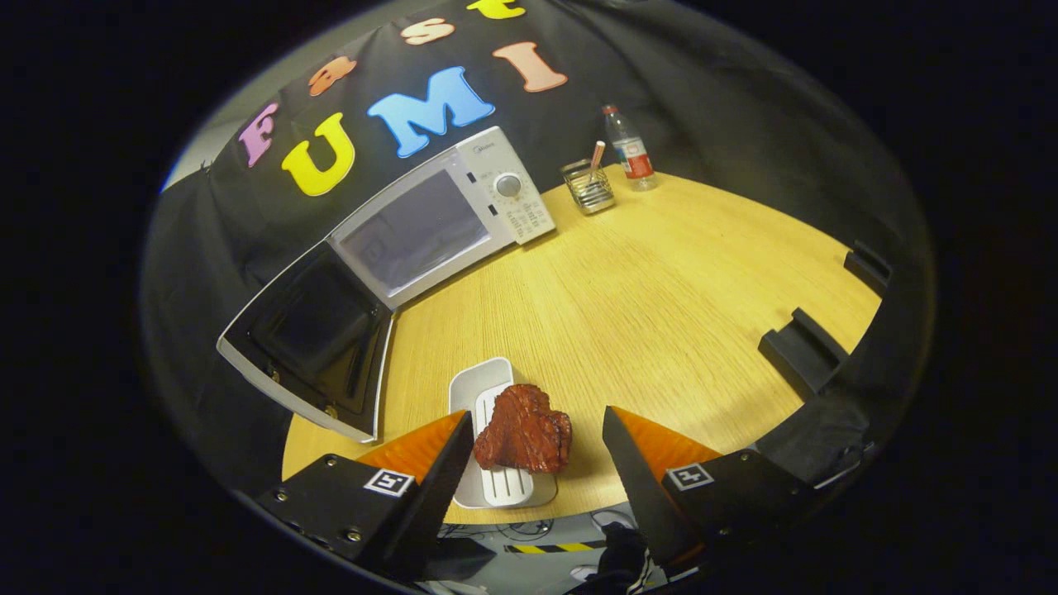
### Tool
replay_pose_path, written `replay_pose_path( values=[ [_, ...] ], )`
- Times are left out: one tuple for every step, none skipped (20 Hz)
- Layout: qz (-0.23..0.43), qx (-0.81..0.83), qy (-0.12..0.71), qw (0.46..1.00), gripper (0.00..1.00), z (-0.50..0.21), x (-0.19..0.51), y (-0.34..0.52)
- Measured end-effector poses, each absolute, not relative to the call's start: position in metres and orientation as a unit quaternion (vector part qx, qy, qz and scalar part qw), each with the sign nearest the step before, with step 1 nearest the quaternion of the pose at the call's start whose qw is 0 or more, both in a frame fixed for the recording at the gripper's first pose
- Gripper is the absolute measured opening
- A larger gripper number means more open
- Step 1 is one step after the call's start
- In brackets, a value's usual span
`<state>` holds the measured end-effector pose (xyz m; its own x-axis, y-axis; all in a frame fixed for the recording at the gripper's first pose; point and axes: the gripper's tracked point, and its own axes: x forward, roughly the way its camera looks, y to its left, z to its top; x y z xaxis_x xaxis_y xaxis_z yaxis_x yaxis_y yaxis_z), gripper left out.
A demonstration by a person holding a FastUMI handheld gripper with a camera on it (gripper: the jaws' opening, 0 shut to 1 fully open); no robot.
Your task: Open the microwave, put the food inside, and close the microwave door.
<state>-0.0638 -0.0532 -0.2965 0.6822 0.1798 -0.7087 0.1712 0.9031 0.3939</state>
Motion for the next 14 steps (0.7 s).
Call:
replay_pose_path(
  values=[
    [0.006, 0.236, 0.402, 0.885, 0.96, -0.299, -0.066, -0.051],
    [0.003, 0.249, 0.405, 0.88, 0.86, -0.302, -0.066, -0.052],
    [0.007, 0.261, 0.41, 0.874, 0.79, -0.303, -0.068, -0.051],
    [0.009, 0.269, 0.413, 0.87, 0.77, -0.306, -0.068, -0.049],
    [0.012, 0.271, 0.415, 0.869, 0.77, -0.307, -0.068, -0.048],
    [0.009, 0.27, 0.41, 0.871, 0.77, -0.306, -0.064, -0.049],
    [0.006, 0.274, 0.406, 0.872, 0.6, -0.307, -0.056, -0.048],
    [0.013, 0.278, 0.404, 0.871, 0.43, -0.305, -0.051, -0.049],
    [0.02, 0.285, 0.404, 0.869, 0.43, -0.302, -0.057, -0.045],
    [0.021, 0.287, 0.399, 0.871, 0.43, -0.31, -0.052, -0.046],
    [0.014, 0.288, 0.398, 0.871, 0.33, -0.293, -0.059, -0.051],
    [0.024, 0.298, 0.389, 0.871, 0.23, -0.293, -0.052, -0.042],
    [0.028, 0.293, 0.391, 0.872, 0.13, -0.286, -0.053, -0.044],
    [0.039, 0.283, 0.39, 0.875, 0.13, -0.288, -0.051, -0.038]
  ],
)
